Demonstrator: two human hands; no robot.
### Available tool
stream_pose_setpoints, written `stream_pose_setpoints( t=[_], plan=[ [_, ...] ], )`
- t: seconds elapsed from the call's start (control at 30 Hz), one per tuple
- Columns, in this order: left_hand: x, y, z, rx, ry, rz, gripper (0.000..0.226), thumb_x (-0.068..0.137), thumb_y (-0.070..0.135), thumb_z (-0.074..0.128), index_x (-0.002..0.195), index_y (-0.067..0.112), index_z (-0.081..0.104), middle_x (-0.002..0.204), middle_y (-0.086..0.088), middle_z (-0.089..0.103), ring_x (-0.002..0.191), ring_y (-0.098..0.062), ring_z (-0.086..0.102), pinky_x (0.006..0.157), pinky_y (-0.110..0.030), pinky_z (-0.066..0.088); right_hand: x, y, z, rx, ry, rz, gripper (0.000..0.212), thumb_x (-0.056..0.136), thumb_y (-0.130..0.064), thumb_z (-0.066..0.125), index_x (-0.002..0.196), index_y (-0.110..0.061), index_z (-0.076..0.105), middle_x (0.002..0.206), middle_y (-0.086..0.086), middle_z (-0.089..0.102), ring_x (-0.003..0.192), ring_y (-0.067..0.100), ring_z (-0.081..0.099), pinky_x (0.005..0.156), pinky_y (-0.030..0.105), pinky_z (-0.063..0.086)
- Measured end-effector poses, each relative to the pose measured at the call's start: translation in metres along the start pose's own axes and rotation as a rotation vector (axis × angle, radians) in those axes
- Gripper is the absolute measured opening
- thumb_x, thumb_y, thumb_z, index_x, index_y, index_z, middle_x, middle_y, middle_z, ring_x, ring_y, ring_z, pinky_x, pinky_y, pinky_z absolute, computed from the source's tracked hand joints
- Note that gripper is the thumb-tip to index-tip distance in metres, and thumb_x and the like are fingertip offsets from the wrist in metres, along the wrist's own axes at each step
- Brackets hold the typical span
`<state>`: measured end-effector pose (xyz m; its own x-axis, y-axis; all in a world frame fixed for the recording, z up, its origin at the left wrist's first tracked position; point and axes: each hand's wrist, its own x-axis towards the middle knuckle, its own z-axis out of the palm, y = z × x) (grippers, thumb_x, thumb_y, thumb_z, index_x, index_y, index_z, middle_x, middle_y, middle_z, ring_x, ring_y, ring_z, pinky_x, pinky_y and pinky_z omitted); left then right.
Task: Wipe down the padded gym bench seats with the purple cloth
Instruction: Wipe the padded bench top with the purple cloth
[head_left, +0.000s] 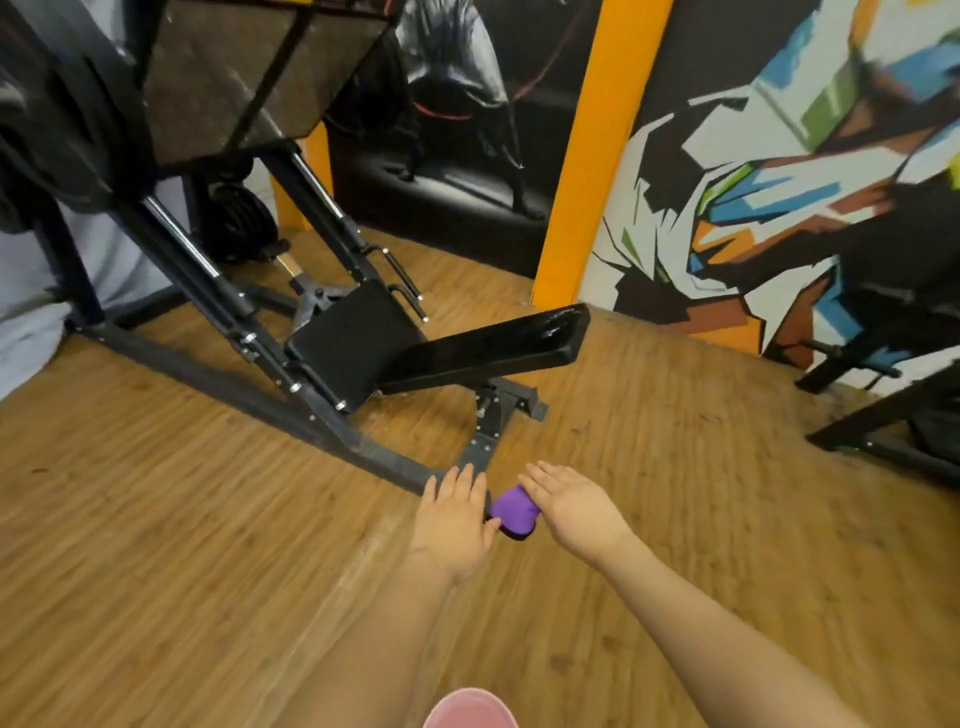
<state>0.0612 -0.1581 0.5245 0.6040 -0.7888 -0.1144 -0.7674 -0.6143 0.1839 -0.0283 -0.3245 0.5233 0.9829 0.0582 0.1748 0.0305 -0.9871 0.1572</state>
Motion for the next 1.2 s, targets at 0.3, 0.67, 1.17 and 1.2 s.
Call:
stream_pose_setpoints(
  t=[0.3,0.67,1.17,1.2],
  plan=[
    [0.111,0.077,-0.01,0.021,0.02,-0.019,0.064,0.102,0.044,0.026,0.154,0.013,0.005,0.161,-0.007,0.001,0.148,-0.024,-0.001,0.118,-0.042,-0.001,0.011,0.136,0.03,-0.02,-0.074,0.013,0.068,0.025,-0.026,0.092,0.092,-0.021,0.076,0.096,-0.002,0.073,0.086,0.011,0.07,0.072,0.025,0.055],
    [0.308,0.206,-0.035,-0.064,0.071,-0.102,0.062,0.103,0.042,0.028,0.154,0.013,0.008,0.161,-0.007,0.004,0.148,-0.024,-0.001,0.118,-0.042,-0.004,0.066,0.374,0.029,-0.017,-0.113,0.046,0.074,0.02,-0.017,0.091,0.092,-0.017,0.076,0.095,0.001,0.073,0.085,0.014,0.071,0.071,0.027,0.055],
    [0.558,0.141,-0.014,-0.175,0.037,-0.249,0.064,0.102,0.045,0.027,0.154,0.013,0.006,0.161,-0.006,0.004,0.148,-0.023,-0.001,0.118,-0.043,-0.003,0.25,0.528,0.12,0.035,-0.245,-0.041,0.063,0.093,-0.004,0.04,0.15,-0.017,0.017,0.157,0.005,0.015,0.144,0.016,0.014,0.116,0.027,0.008],
    [0.577,0.137,-0.014,-0.176,0.029,-0.252,0.064,0.102,0.045,0.027,0.154,0.013,0.006,0.161,-0.006,0.004,0.148,-0.023,-0.001,0.118,-0.043,-0.003,0.265,0.542,0.126,0.041,-0.248,-0.033,0.063,0.093,-0.004,0.04,0.15,-0.017,0.017,0.157,0.004,0.015,0.144,0.016,0.015,0.116,0.026,0.008]
  ],
)
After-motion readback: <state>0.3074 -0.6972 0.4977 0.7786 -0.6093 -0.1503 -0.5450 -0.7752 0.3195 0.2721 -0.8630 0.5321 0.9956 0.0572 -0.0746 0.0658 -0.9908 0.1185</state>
